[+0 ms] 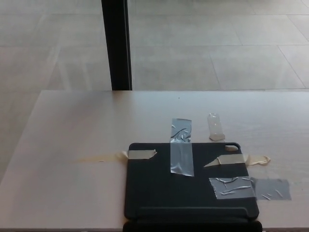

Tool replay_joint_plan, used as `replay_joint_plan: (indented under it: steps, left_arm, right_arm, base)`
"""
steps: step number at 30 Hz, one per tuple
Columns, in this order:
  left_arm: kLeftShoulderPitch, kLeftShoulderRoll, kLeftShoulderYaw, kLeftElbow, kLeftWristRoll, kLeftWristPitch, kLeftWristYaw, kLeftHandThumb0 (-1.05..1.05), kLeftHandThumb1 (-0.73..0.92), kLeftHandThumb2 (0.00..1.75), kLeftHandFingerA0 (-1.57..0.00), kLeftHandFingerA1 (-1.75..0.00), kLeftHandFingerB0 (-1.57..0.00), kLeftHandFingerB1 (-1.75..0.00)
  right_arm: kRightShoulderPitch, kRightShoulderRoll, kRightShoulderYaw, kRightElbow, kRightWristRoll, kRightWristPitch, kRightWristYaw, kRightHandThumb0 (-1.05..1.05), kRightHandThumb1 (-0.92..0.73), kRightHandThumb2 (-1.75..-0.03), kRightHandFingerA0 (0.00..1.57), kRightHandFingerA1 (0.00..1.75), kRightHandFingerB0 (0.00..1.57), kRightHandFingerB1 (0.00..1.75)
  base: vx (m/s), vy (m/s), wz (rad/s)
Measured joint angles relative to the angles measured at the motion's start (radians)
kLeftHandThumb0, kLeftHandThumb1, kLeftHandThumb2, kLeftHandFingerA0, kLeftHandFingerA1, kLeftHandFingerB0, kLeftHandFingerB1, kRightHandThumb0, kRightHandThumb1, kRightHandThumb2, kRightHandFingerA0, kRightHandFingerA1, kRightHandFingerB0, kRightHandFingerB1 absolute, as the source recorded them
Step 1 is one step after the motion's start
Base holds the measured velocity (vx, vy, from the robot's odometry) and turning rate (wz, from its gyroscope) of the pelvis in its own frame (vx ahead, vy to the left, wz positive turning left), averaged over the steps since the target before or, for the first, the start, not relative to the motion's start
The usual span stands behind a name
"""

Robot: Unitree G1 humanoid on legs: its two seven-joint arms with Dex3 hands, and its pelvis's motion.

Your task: The robot uses its right hand to open a folded tablet cover kept in the middle of the desk

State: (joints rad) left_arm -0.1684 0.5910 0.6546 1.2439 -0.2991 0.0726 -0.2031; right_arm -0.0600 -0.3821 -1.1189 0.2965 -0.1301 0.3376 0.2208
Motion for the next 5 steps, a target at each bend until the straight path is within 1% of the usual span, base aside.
replay_joint_plan:
  steps: [1,2,4,5]
  left_arm:
    - [0.002,0.000,0.000,0.000,0.000,0.000,0.000,-0.78,0.81,0.64,-0.65,-0.81,-0.40,-0.62]
    - [0.004,-0.001,0.000,0.000,0.000,0.000,0.000,-0.78,0.82,0.65,-0.65,-0.81,-0.39,-0.62]
    - [0.007,-0.002,0.000,0.000,0.000,0.000,0.000,-0.78,0.82,0.65,-0.66,-0.81,-0.41,-0.63]
    - [0.008,-0.002,0.000,0.000,0.000,0.000,0.000,-0.78,0.82,0.65,-0.66,-0.81,-0.41,-0.63]
  right_arm:
    - [-0.007,0.004,-0.017,0.019,0.006,-0.002,-0.011,-0.84,-0.74,-1.12,0.60,0.78,0.31,0.61]
    - [-0.014,0.008,-0.034,0.037,0.013,-0.003,-0.022,-0.83,-0.91,-0.67,0.66,0.79,0.29,0.54]
    - [-0.031,0.020,-0.071,0.077,0.026,-0.006,-0.052,-0.83,-0.90,-0.66,0.67,0.75,0.41,0.53]
    - [-0.033,0.021,-0.074,0.081,0.027,-0.006,-0.055,-0.83,-0.90,-0.66,0.67,0.75,0.41,0.53]
  base:
    - [0.00,0.000,0.00]
    - [0.00,0.000,0.00]
    - [0.00,0.000,0.00]
    - [0.00,0.000,0.00]
